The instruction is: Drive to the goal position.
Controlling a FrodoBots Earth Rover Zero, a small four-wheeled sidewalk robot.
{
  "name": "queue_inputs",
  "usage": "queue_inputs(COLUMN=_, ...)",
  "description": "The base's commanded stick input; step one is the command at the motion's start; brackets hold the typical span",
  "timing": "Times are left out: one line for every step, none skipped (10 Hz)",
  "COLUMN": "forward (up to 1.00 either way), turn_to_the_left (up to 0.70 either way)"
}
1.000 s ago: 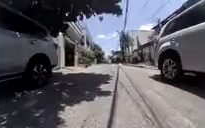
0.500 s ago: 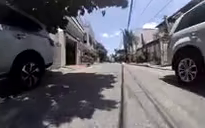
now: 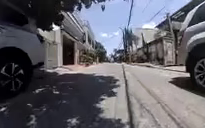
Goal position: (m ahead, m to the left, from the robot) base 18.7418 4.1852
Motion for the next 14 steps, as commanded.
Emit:
queue_inputs(forward=1.00, turn_to_the_left=-0.27)
queue_inputs(forward=1.00, turn_to_the_left=0.01)
queue_inputs(forward=1.00, turn_to_the_left=0.01)
queue_inputs(forward=1.00, turn_to_the_left=0.01)
queue_inputs(forward=1.00, turn_to_the_left=0.01)
queue_inputs(forward=1.00, turn_to_the_left=0.01)
queue_inputs(forward=1.00, turn_to_the_left=0.01)
queue_inputs(forward=1.00, turn_to_the_left=0.01)
queue_inputs(forward=1.00, turn_to_the_left=0.01)
queue_inputs(forward=1.00, turn_to_the_left=-0.06)
queue_inputs(forward=1.00, turn_to_the_left=-0.39)
queue_inputs(forward=1.00, turn_to_the_left=-0.32)
queue_inputs(forward=1.00, turn_to_the_left=0.01)
queue_inputs(forward=1.00, turn_to_the_left=0.01)
